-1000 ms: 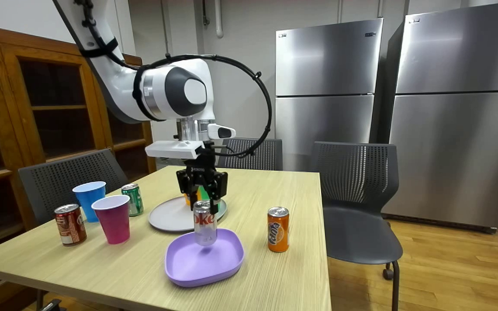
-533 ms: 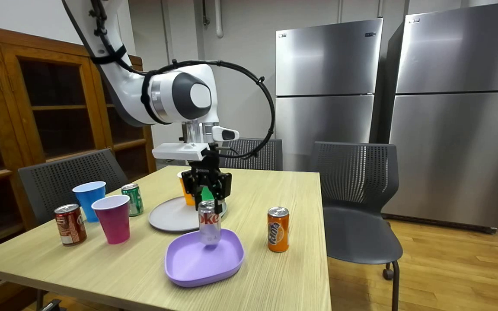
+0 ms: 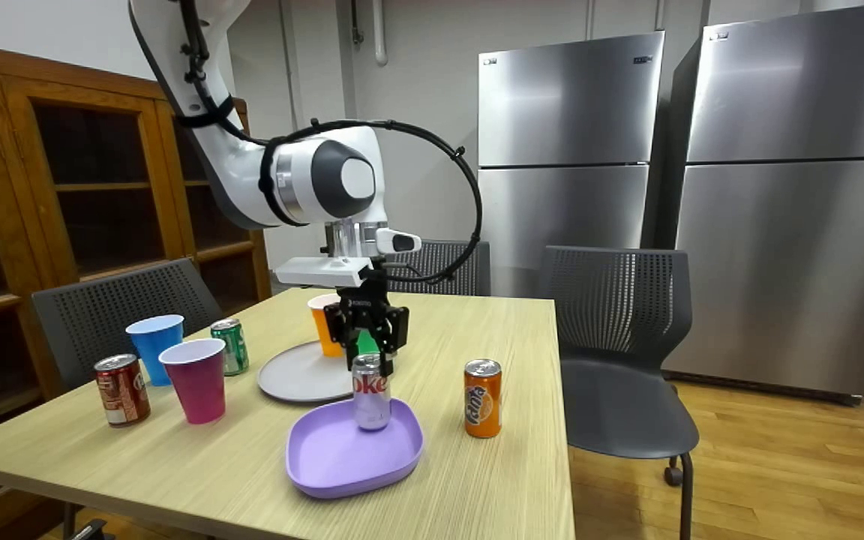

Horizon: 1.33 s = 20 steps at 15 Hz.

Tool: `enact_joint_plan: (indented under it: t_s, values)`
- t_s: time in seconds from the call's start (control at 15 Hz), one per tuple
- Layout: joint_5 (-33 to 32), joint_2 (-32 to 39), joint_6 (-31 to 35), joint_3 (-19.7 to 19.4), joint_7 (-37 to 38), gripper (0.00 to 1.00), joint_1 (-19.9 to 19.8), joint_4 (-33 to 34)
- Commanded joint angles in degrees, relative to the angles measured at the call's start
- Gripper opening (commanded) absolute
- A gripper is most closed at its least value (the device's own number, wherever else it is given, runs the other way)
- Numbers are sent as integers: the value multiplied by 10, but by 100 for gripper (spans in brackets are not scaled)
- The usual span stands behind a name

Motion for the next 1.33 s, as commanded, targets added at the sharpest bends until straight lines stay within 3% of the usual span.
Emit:
enact_joint_plan:
  t_s: [0.0,0.13,0.27,0.4,1.27]
  values:
    - [-10,7,-12,-5,13,38,3,20]
    - [-10,6,-12,-6,12,88,3,20]
    - [-10,1,-10,-7,11,96,2,16]
    - [-10,-9,-4,-9,11,100,1,11]
    - [3,-48,-2,-54,6,100,-50,23]
